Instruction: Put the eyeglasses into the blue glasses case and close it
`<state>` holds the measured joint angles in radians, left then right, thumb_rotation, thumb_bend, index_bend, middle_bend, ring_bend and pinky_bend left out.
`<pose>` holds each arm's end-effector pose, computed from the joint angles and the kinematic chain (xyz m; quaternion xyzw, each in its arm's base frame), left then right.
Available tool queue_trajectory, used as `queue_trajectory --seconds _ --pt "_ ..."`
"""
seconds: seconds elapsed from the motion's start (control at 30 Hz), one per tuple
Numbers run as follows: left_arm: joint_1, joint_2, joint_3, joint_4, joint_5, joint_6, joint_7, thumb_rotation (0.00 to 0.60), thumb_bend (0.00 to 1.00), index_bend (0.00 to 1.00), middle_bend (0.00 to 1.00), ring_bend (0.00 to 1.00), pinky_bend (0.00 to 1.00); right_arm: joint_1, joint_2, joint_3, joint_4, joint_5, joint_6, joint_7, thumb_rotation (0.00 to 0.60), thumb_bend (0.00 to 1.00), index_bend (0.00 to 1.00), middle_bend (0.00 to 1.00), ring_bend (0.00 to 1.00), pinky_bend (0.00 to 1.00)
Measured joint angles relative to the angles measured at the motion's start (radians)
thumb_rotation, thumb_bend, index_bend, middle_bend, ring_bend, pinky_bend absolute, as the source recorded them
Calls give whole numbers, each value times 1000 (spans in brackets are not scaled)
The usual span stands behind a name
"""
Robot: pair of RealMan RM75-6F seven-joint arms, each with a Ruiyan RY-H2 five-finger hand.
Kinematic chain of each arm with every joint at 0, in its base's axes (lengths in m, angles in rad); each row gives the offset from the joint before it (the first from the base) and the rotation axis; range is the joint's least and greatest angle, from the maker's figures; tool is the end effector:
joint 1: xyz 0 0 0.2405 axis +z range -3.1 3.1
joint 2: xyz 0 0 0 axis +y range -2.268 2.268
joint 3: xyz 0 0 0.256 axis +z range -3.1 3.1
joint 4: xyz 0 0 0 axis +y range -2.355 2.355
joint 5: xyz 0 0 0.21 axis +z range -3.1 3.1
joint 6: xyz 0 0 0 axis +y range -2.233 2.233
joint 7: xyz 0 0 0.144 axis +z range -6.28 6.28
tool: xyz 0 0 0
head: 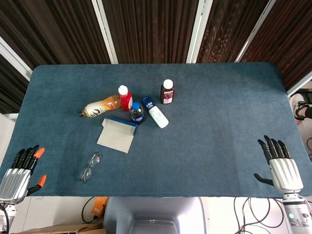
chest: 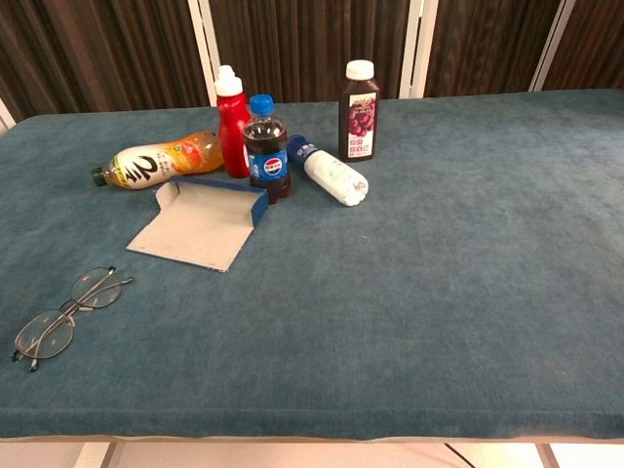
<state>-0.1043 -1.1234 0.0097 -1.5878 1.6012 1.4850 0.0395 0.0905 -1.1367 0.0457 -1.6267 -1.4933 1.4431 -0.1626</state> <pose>-0.3038 0.1738 0.1461 -0.6493 -0.3578 -0.3764 0.5556 -0.3089 -0.1814 0.1462 0.6279 -0.3608 0.3382 0.6010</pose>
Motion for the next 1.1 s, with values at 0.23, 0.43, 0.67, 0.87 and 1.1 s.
queue_trajectory --seconds 0.23,0.43,0.67,0.87,1.1 --pt "-12 -16 12 3 12 -30 27 600 361 0 0 0 0 1 -4 -3 0 -8 1 0 600 80 0 0 0 0" --pt "-47 -81 38 56 106 -52 -22 600 362 0 0 0 14 -1 -4 -15 -2 -24 0 -12 600 82 0 0 0 0" --pt "-103 -241 23 181 103 -105 -103 600 361 0 0 0 15 5 -16 -2 5 -3 -7 -17 600 82 0 0 0 0" --pt "-140 -313 5 219 43 -177 -106 600 361 0 0 0 14 9 -25 0 12 -2 -9 -19 600 83 0 0 0 0" --pt "-148 -330 19 218 23 -204 -97 600 359 0 0 0 13 9 -24 3 8 6 -11 -17 600 83 0 0 0 0"
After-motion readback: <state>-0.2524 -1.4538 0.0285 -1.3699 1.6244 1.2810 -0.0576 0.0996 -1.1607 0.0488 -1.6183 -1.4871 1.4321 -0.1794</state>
